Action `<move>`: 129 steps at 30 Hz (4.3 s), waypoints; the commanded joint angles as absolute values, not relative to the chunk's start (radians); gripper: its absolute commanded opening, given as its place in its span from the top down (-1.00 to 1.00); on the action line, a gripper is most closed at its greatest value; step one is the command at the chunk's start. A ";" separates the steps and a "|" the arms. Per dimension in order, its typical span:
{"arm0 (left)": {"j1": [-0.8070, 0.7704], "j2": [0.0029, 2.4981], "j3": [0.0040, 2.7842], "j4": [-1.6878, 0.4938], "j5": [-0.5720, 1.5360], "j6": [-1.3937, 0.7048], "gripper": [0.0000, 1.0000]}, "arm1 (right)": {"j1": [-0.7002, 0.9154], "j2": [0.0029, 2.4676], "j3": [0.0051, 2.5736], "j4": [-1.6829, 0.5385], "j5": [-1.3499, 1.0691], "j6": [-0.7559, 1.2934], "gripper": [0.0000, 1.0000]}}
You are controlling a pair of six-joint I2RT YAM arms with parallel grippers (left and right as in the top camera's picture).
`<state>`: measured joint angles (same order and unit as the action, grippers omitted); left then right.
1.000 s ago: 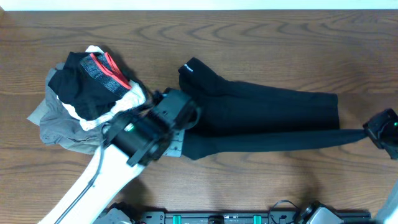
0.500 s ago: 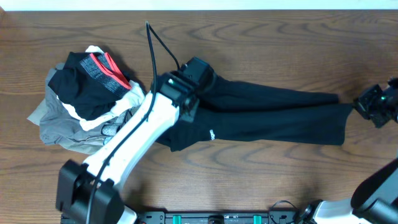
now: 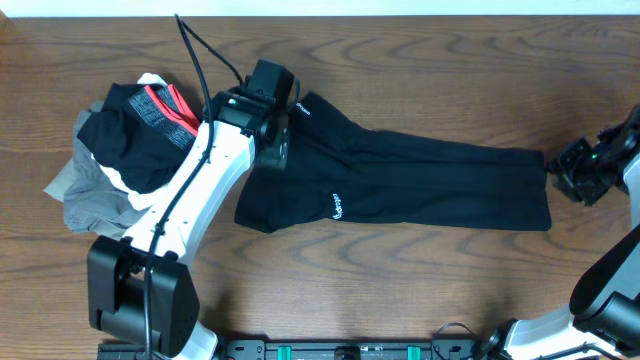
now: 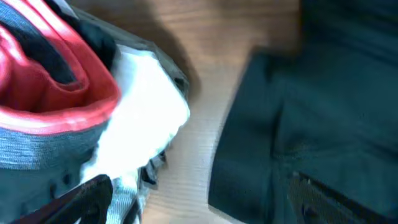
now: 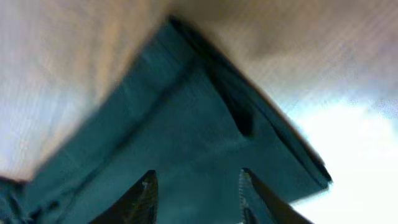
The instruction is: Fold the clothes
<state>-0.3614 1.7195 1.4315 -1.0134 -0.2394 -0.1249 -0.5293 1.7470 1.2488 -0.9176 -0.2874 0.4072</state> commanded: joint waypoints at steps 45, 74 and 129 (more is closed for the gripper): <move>-0.297 1.555 1.079 -0.785 0.145 -0.131 0.88 | -0.576 1.748 0.955 -0.792 -0.118 0.418 0.93; -0.437 1.768 1.040 -0.668 0.374 -0.079 -0.08 | -0.700 1.641 1.104 -0.944 -0.067 0.419 0.97; -0.282 1.813 1.310 -0.491 0.510 -0.056 -0.03 | -0.528 1.640 1.182 -0.826 -0.474 0.172 0.14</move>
<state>-0.2848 1.7336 1.3056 -0.5388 0.4210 -0.0288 -0.5495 1.6463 1.1679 -0.8326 -0.4381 0.2092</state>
